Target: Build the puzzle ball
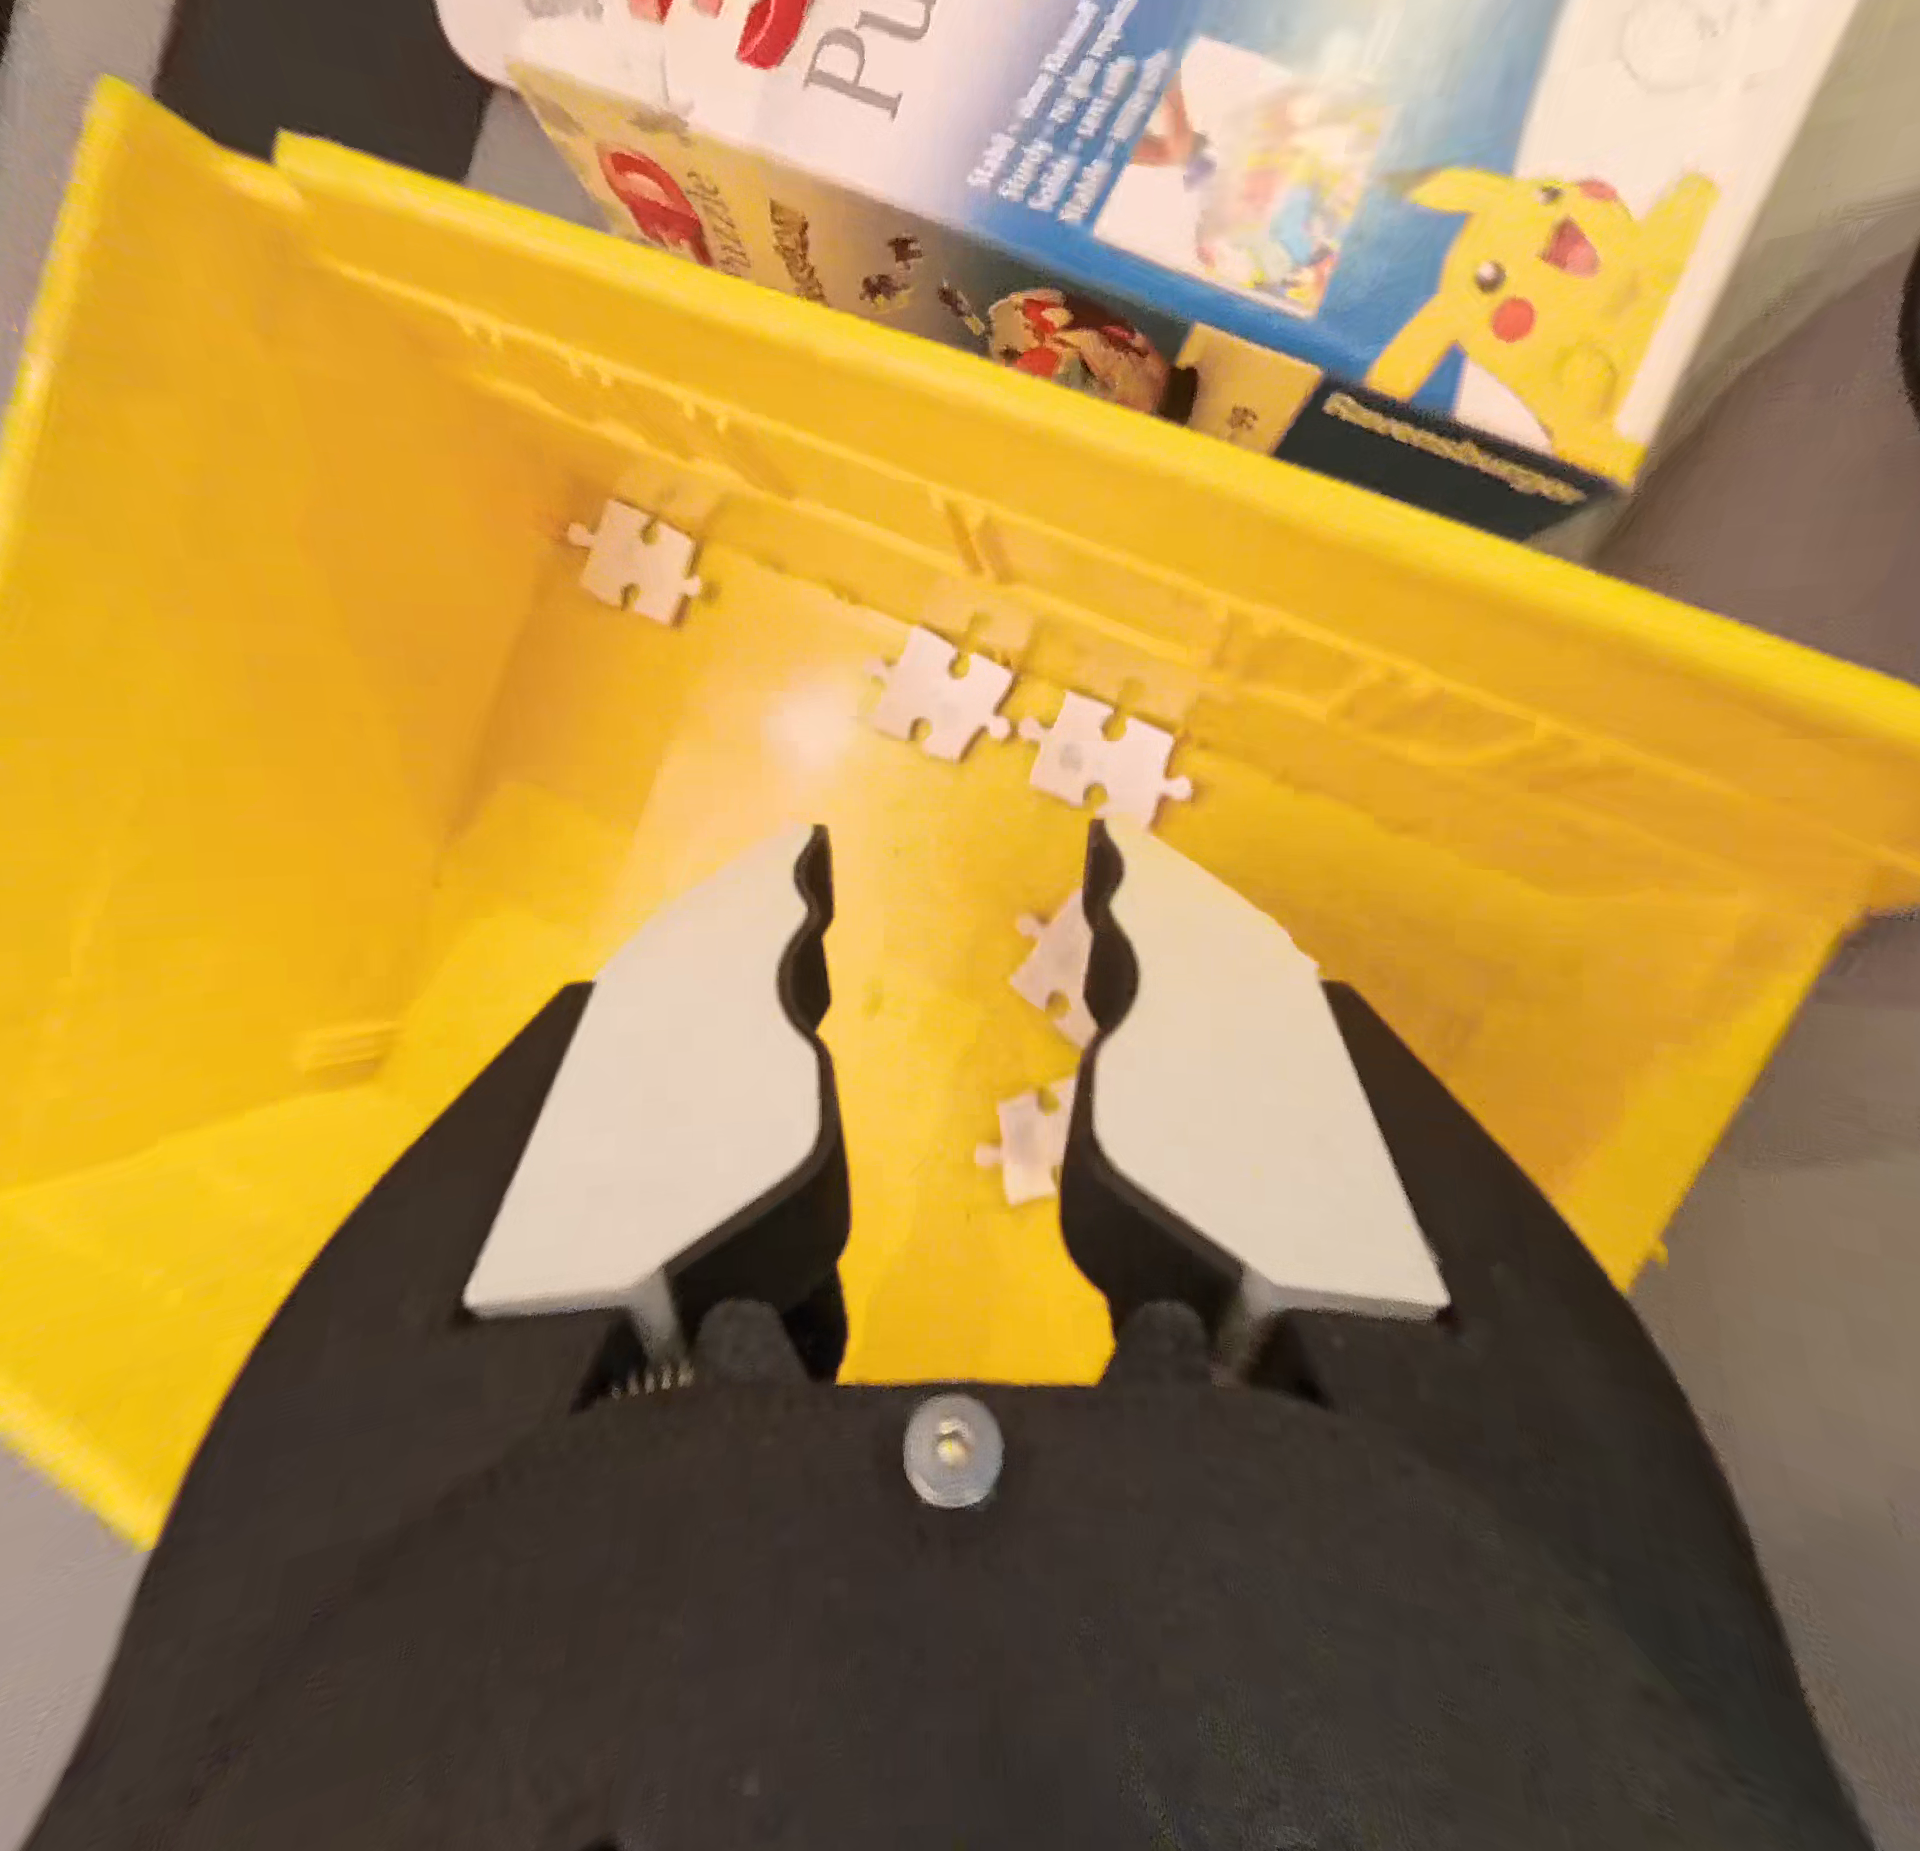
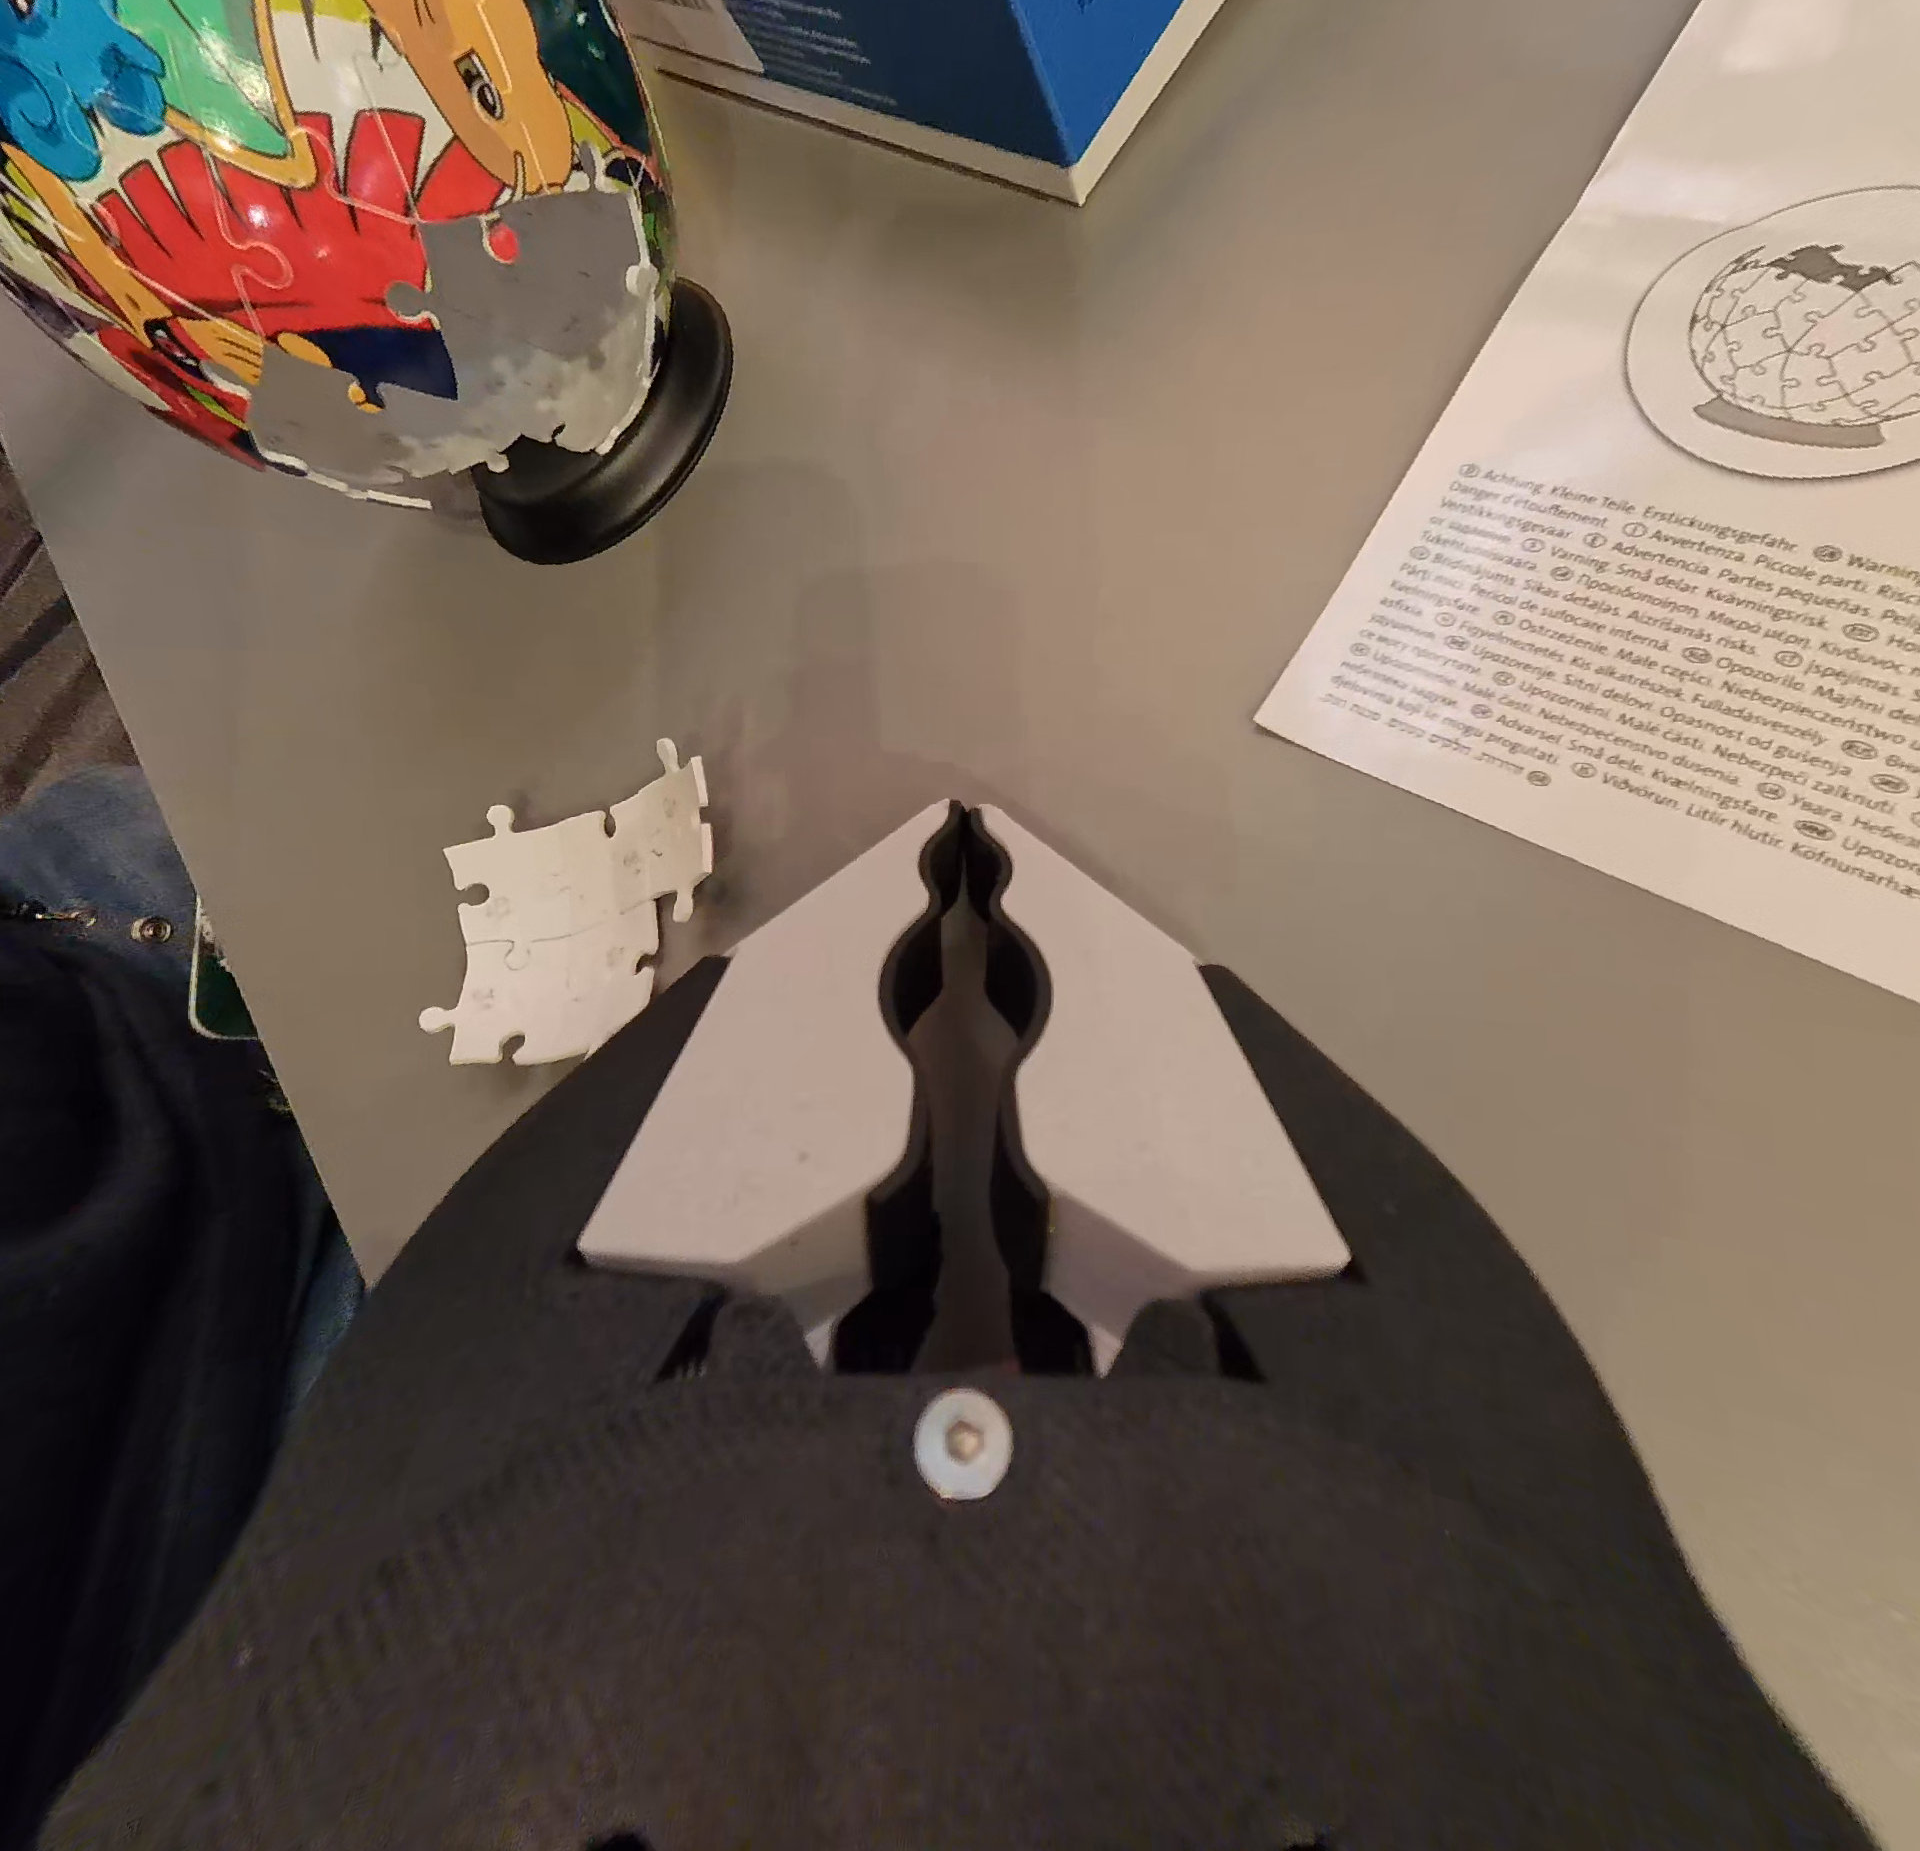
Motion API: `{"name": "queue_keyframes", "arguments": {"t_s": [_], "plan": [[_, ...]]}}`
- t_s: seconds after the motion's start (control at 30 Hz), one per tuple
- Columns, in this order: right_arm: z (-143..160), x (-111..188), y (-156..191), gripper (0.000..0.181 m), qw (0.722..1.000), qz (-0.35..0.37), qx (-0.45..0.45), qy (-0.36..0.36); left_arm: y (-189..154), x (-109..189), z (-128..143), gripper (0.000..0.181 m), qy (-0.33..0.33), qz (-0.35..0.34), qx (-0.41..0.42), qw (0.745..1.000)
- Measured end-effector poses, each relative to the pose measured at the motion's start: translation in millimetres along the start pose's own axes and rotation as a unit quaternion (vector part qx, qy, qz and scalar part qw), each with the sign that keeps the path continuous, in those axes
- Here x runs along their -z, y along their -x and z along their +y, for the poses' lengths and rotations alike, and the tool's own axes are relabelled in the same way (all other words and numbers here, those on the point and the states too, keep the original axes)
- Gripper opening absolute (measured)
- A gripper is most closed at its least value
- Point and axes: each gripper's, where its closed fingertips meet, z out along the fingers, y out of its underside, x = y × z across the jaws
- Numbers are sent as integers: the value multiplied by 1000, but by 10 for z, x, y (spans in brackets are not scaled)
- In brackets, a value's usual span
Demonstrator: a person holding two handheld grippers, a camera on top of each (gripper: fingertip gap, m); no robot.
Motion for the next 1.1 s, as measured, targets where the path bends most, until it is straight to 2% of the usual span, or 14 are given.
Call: {"name": "queue_keyframes", "arguments": {"t_s": [0.13,0.27,0.3,0.37,0.47,0.67,0.77,0.87,0.93,1.0,1.03,1.1], "plan": [[-4,-2,-18,0,1000,4,-4,-1,33,-349,-45,46,15,56,16,998],[-3,-4,-27,0,1000,7,-5,-1,82,-647,-2,47,57,67,-7,996],[-3,-4,-27,0,1000,6,-5,-1,77,-691,-14,43,53,75,-5,996],[-8,-1,-27,0,1000,5,-5,-4,44,-723,-43,38,42,104,22,993],[-16,6,-21,0,1000,3,-4,-7,77,-732,-48,38,27,108,44,993],[-34,25,-20,0,1000,6,-1,-18,112,-692,3,37,48,82,57,994],[-39,31,-16,0,1000,6,1,-20,172,-506,-52,37,34,62,64,995],[-42,35,-14,0,1000,4,0,-22,143,22,-257,37,-22,41,74,996],[-45,37,-14,0,1000,2,-1,-23,-144,452,-415,37,-69,62,58,994],[-48,39,-11,0,1000,3,0,-24,-628,768,-482,37,-97,92,28,991],[-48,38,-8,0,1000,3,2,-24,-920,836,-483,37,-101,111,14,989],[-46,39,-3,0,1000,5,6,-24,-1436,769,-417,37,-84,116,-11,990]]}}
